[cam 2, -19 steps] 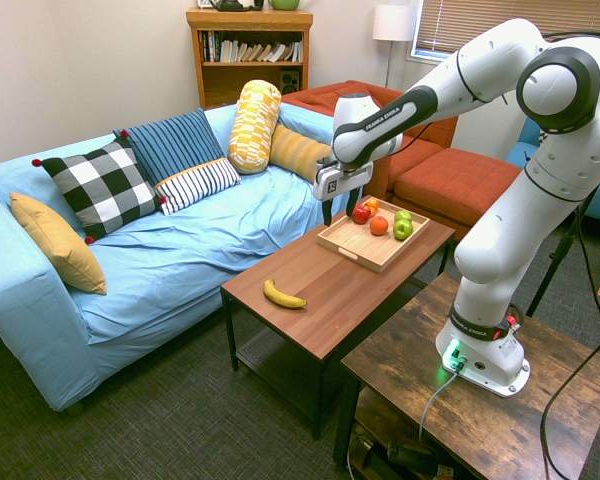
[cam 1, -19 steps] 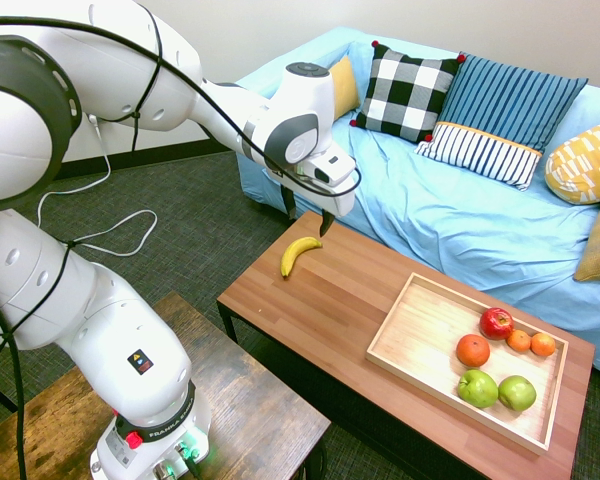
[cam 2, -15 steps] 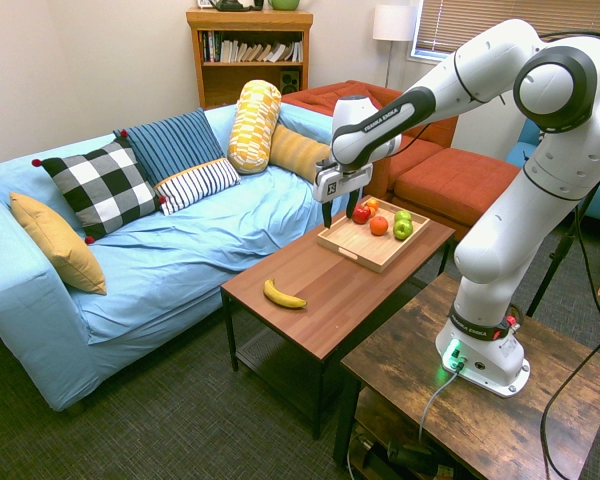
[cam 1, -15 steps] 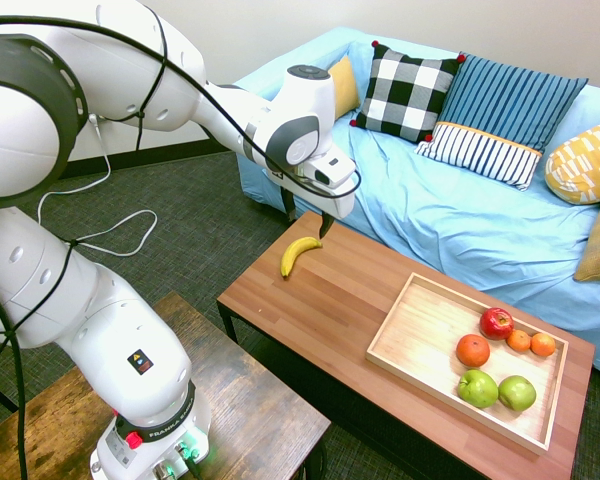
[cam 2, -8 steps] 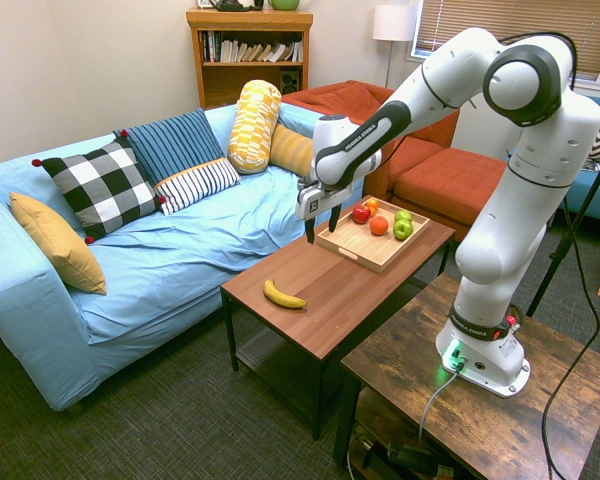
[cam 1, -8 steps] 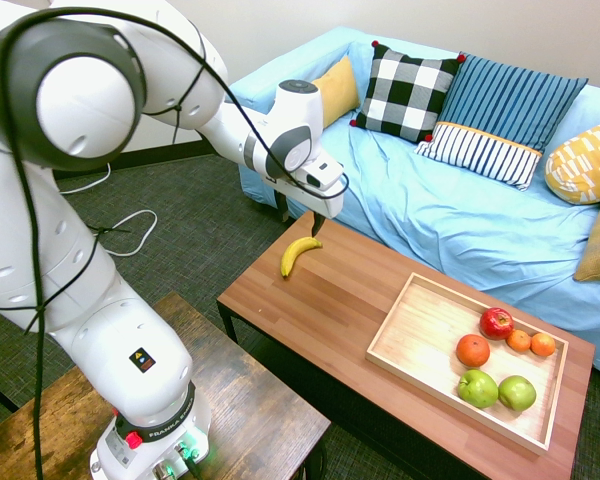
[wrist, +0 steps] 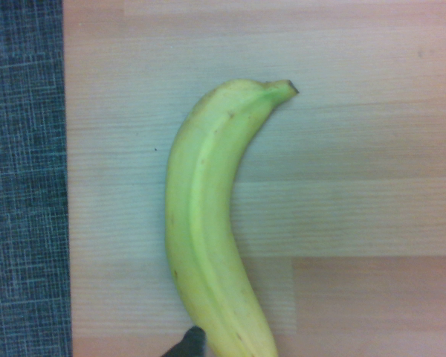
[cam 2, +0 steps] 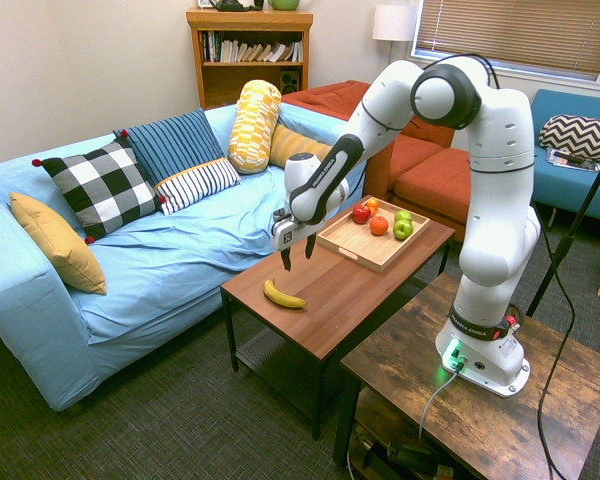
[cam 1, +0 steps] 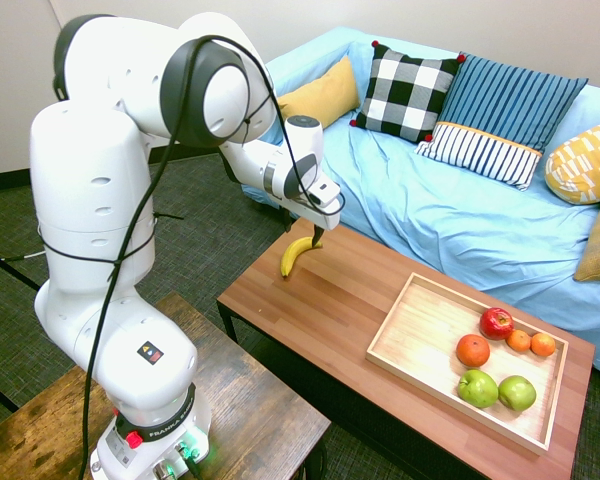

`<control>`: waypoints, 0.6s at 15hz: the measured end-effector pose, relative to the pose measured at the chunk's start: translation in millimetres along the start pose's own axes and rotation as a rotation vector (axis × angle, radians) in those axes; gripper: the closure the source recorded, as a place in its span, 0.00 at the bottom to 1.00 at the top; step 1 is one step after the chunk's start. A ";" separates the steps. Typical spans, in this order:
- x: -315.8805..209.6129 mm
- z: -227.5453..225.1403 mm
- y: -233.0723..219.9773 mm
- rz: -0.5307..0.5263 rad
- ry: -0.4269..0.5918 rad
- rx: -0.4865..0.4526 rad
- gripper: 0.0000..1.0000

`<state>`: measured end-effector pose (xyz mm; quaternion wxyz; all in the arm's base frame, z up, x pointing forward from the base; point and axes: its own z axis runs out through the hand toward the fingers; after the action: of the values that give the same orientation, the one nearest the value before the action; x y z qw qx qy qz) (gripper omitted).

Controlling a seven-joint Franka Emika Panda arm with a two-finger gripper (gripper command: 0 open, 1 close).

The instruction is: Put banana in the tray

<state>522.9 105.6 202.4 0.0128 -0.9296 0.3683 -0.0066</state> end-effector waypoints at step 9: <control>-3.1 88.4 -48.0 0.013 -0.045 -0.030 1.00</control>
<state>555.4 144.4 115.4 0.0072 -0.9272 0.3740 0.0197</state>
